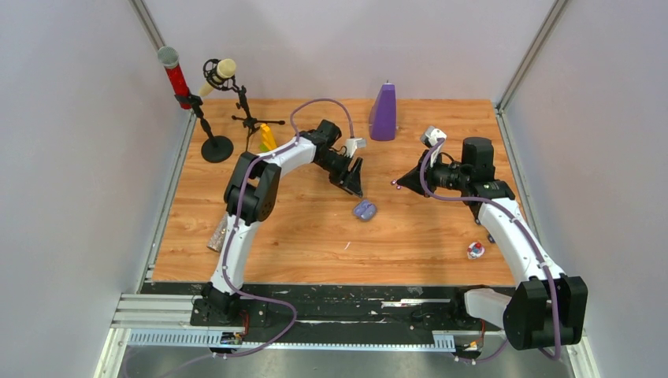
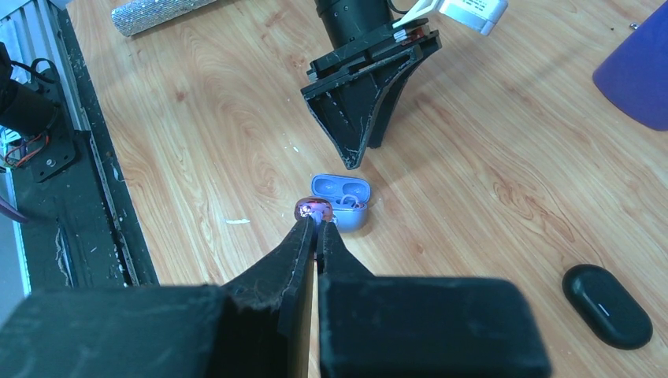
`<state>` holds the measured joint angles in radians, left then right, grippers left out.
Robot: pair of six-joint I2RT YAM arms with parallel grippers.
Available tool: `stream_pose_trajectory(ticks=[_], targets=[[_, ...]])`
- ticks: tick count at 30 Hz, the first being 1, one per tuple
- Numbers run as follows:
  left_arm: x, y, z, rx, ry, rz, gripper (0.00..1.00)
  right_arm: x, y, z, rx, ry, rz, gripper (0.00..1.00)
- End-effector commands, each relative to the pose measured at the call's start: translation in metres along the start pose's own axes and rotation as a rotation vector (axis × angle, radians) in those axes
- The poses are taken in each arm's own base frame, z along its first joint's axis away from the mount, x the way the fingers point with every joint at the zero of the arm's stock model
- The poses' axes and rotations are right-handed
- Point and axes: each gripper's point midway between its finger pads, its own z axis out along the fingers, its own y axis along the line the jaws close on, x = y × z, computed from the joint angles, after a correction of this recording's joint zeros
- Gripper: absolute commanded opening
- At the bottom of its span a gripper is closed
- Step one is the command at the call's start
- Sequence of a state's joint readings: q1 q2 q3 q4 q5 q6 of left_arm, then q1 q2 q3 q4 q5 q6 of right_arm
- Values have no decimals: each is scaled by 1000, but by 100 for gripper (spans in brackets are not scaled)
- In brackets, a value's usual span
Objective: Insert the wireless bluetooth earbuds into the charging case
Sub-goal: Pick up the charging case at the center of the board.
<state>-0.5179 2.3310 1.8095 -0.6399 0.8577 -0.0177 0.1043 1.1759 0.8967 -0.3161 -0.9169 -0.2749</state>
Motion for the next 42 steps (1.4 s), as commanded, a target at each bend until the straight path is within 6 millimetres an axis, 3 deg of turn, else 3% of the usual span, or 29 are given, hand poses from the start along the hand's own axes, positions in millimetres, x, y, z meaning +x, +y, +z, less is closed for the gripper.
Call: stream_pose_trajectory(ticks=[1, 19, 27, 42], targets=[[16, -4, 8, 4, 69, 11, 69, -19, 4, -4, -1, -45, -81, 0], [27, -8, 22, -17, 98, 5, 58, -19, 6, -5, -9, -48, -79, 0], [27, -10, 24, 4, 94, -1, 42, -19, 5, -5, -8, -47, -78, 0], [29, -21, 29, 24, 112, 7, 40, -19, 4, -4, -5, -45, -76, 0]])
